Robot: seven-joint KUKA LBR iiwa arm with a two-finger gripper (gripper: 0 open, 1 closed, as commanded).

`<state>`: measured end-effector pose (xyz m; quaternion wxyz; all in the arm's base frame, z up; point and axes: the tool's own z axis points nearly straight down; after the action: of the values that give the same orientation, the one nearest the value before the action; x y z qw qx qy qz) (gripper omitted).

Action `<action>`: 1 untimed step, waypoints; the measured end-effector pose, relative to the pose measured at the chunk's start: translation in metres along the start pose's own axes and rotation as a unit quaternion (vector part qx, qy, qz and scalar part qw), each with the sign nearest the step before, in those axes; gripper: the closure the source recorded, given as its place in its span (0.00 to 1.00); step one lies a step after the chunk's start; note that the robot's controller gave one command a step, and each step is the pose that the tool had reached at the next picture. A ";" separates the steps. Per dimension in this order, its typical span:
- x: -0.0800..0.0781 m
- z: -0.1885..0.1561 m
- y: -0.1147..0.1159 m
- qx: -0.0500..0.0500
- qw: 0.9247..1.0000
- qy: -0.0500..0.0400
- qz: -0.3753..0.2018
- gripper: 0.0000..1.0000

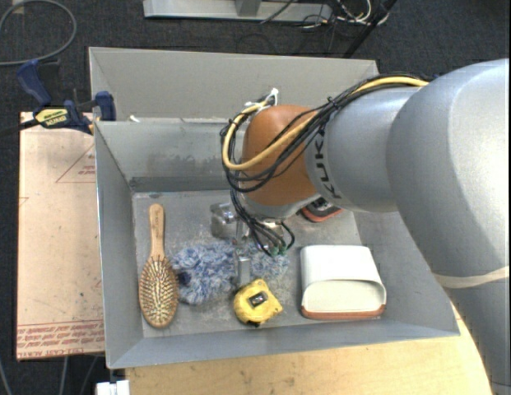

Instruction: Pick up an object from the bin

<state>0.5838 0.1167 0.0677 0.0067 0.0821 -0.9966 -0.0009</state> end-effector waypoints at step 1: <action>0.005 -0.001 0.003 -0.001 1.000 -0.003 0.012 1.00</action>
Offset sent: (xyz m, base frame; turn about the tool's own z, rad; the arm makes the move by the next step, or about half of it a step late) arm 0.0000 0.0000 0.0000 0.0000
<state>0.5783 0.1192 0.0685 0.0038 0.0701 -0.9975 -0.0017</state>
